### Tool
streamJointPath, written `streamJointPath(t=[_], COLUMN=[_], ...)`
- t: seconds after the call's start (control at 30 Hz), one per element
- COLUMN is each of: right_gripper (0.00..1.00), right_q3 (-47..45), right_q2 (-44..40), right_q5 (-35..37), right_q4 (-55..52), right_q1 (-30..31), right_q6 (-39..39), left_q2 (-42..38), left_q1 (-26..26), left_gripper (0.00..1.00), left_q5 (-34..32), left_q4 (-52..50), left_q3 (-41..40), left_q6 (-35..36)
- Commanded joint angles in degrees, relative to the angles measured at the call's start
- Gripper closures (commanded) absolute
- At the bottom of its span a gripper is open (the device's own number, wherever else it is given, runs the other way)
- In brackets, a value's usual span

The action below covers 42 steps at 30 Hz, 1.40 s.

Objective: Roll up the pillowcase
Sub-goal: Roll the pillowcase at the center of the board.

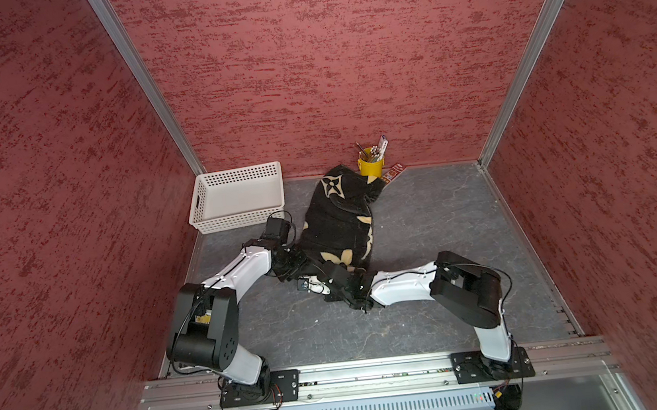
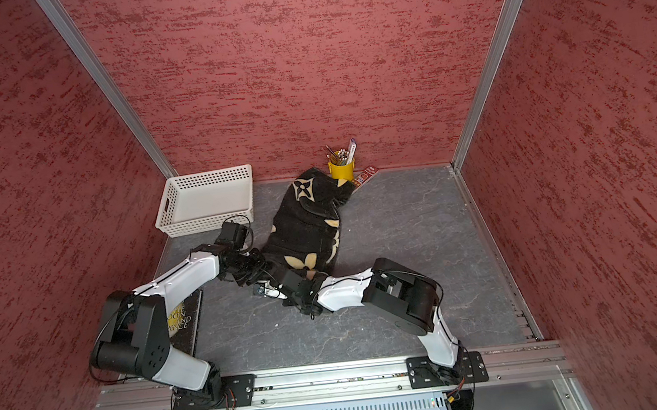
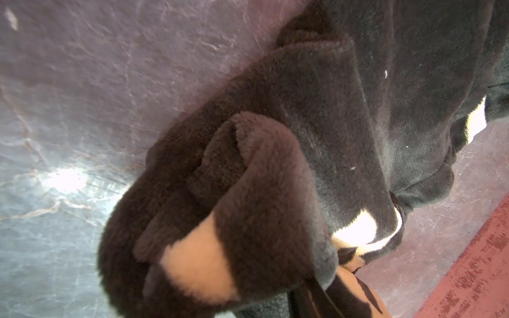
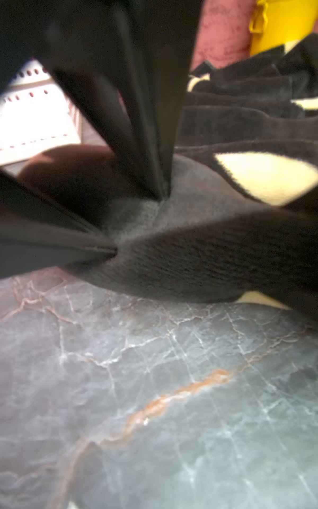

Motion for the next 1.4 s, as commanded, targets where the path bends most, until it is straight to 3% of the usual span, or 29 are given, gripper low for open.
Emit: streamJointPath(t=[0.0, 0.33, 0.47, 0.63, 0.8, 1.07, 1.23, 1.37], right_gripper=[0.89, 0.94, 0.95, 0.94, 0.94, 0.91, 0.9, 0.88], right_q3=[1.3, 2.96, 3.14, 5.89, 7.45, 8.84, 9.18, 9.4], right_q2=[-1.72, -6.92, -7.11, -3.46, -0.06, 5.57, 8.36, 8.42], right_q5=[-4.89, -23.21, -30.55, -43.06, -54.37, -67.9, -72.43, -72.07], right_q4=[-6.59, -19.21, -20.2, -21.62, -21.16, -17.52, -12.39, -12.86], right_q1=[0.53, 4.84, 3.64, -2.4, -9.11, -16.44, -19.94, -20.44], right_q6=[4.48, 18.38, 23.44, 28.82, 33.59, 41.53, 48.96, 48.86], left_q2=[-3.19, -19.91, -22.8, -26.59, -28.8, -27.44, -22.04, -17.13], left_q1=[1.98, 14.27, 15.63, 15.22, 12.55, 0.98, -4.68, -5.79], left_gripper=[0.57, 0.52, 0.52, 0.52, 0.52, 0.53, 0.54, 0.54], left_q5=[-0.01, 2.0, 2.03, 3.01, 2.78, -0.21, -3.1, -4.35], left_q4=[-0.25, -9.67, -12.07, -12.67, -13.73, -10.09, -8.96, -6.71], left_q3=[-0.34, -2.66, -3.98, -6.89, -7.98, -8.96, -7.1, -6.45], left_q6=[-0.57, 4.01, 5.61, 5.55, 6.63, 3.56, 1.96, 1.41])
